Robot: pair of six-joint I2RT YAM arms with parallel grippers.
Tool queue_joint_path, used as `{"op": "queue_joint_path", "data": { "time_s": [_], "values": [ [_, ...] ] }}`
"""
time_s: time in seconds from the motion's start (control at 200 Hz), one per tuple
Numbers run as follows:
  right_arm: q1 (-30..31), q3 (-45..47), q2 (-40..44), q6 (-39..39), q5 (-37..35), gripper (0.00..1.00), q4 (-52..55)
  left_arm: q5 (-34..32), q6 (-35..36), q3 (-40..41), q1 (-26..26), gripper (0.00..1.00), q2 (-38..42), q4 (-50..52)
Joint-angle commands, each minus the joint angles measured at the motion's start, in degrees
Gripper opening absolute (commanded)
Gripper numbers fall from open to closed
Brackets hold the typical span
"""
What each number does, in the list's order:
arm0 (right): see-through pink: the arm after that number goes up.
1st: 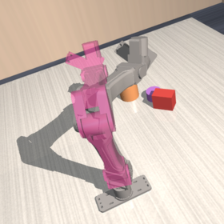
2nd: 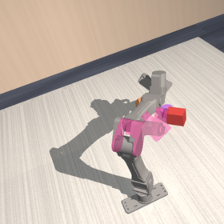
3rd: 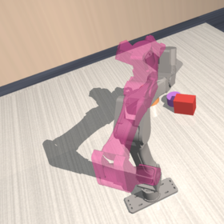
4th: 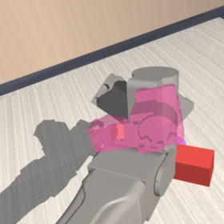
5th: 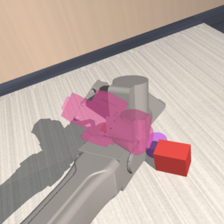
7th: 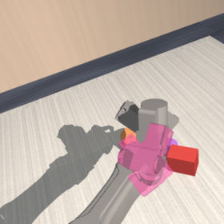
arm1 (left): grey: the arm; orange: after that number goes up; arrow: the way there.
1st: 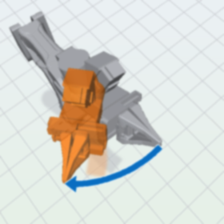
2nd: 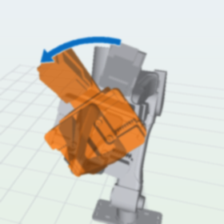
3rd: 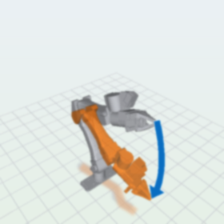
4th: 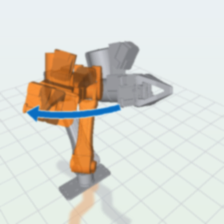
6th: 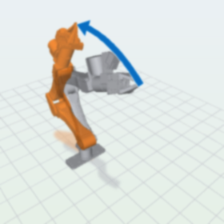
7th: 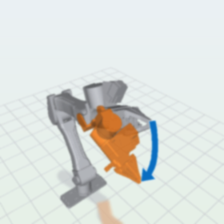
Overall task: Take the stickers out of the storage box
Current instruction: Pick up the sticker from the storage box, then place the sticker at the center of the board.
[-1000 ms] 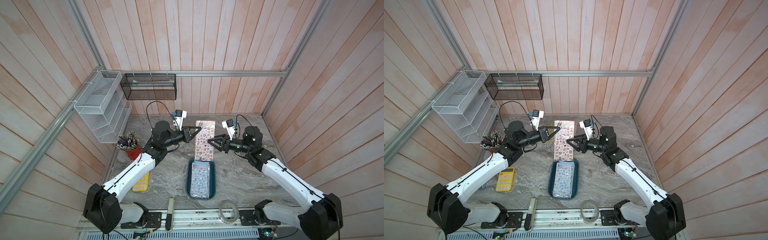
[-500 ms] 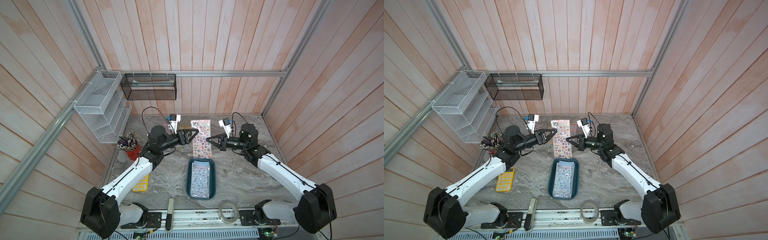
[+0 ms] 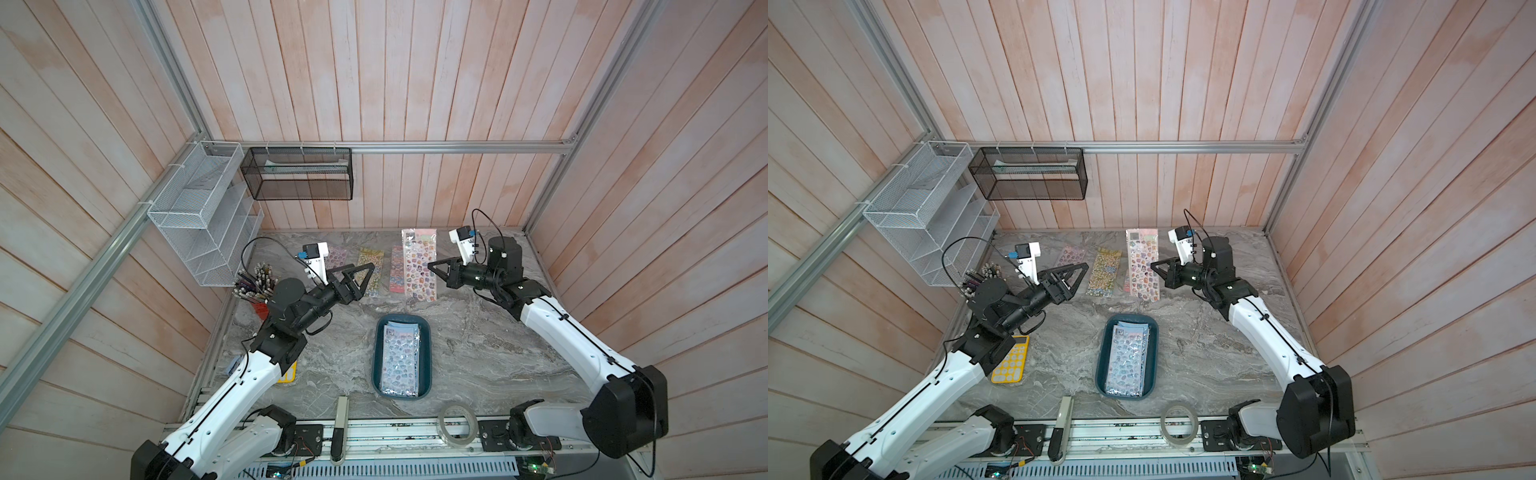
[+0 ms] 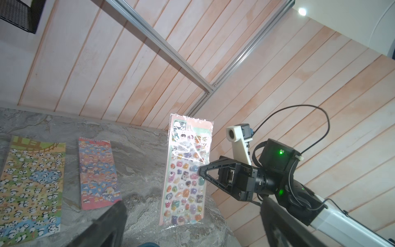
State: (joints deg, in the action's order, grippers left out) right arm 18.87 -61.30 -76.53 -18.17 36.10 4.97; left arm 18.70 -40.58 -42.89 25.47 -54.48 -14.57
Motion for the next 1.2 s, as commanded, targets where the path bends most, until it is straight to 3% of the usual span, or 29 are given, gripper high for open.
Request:
{"op": "queue_joint_path", "data": {
  "time_s": [0.0,0.205,0.385,0.615,0.76,1.115,1.195],
  "values": [
    [-3.57,-4.3,-4.4,2.34,-9.97,0.0,7.64,-1.01,3.49,0.29,-0.34,0.89,-0.35,1.47],
    [-5.78,-16.36,-18.7,5.17,-25.02,0.0,18.9,3.06,7.52,-5.33,-0.37,0.86,-8.34,10.78],
    [-6.04,-26.08,-30.81,7.31,-27.82,0.0,23.2,3.41,7.73,-5.14,-0.42,0.84,-11.27,12.36],
    [-6.91,-35.25,-43.54,8.64,-26.21,0.0,26.38,2.95,8.32,-4.9,-0.35,0.83,-12.93,14.48],
    [-6.92,-39.26,-50.17,9.67,-35.69,0.0,29.78,2.5,8.03,-4.43,-0.39,0.83,-13.81,14.35],
    [-5.47,-37.94,-54.6,14.07,-42.15,0.0,27.05,4.92,5.08,-4.99,-0.36,0.81,-18.02,10.59],
    [-5.21,-37.93,-54.9,14.04,-44.52,0.13,26.11,5.32,4.59,-5.16,-0.26,0.81,-18.32,10.29]
  ]
}}
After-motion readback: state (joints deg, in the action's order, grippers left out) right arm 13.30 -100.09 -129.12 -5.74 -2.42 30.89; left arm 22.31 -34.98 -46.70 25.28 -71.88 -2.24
